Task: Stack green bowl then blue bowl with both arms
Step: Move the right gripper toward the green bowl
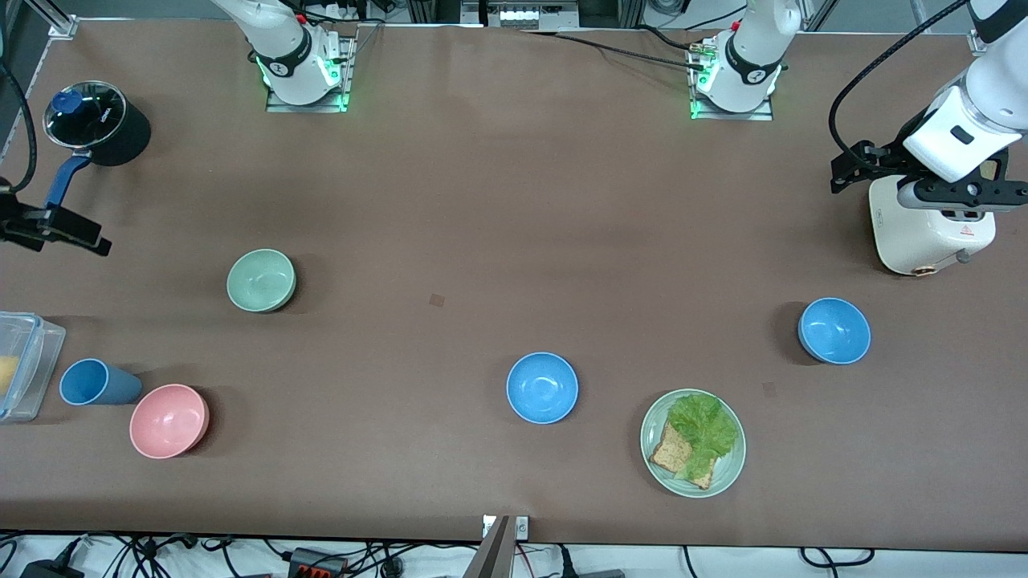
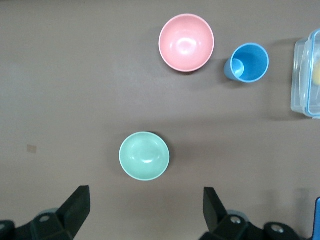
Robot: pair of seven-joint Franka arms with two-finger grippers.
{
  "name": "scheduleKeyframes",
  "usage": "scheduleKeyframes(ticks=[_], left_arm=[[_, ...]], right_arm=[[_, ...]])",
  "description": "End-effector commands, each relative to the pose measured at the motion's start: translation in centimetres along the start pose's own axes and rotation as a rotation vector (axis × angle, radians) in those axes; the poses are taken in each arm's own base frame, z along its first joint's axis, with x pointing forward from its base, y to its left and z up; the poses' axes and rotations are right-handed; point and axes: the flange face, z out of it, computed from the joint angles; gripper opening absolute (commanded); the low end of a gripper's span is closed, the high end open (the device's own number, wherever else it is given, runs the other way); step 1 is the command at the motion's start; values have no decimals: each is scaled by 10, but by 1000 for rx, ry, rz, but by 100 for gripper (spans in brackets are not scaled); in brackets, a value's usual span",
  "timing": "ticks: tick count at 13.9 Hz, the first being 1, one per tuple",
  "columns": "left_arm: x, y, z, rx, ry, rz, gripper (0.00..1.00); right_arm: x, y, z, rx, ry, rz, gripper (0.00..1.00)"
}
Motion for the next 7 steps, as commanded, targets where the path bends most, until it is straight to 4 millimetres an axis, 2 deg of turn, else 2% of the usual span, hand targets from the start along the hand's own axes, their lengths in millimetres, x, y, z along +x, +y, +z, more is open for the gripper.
scheduleKeyframes(ticks=[1, 4, 7], left_arm=[[-5, 0, -2, -20, 6, -8, 100], [-4, 0, -2, -20, 4, -8, 100], [-1, -2, 2, -25, -5, -11, 100]], right_arm=[[-29, 4, 1, -15, 3, 1, 100], [-40, 3, 4, -42, 0, -11, 100], [-41, 2, 3, -45, 0, -13, 100]])
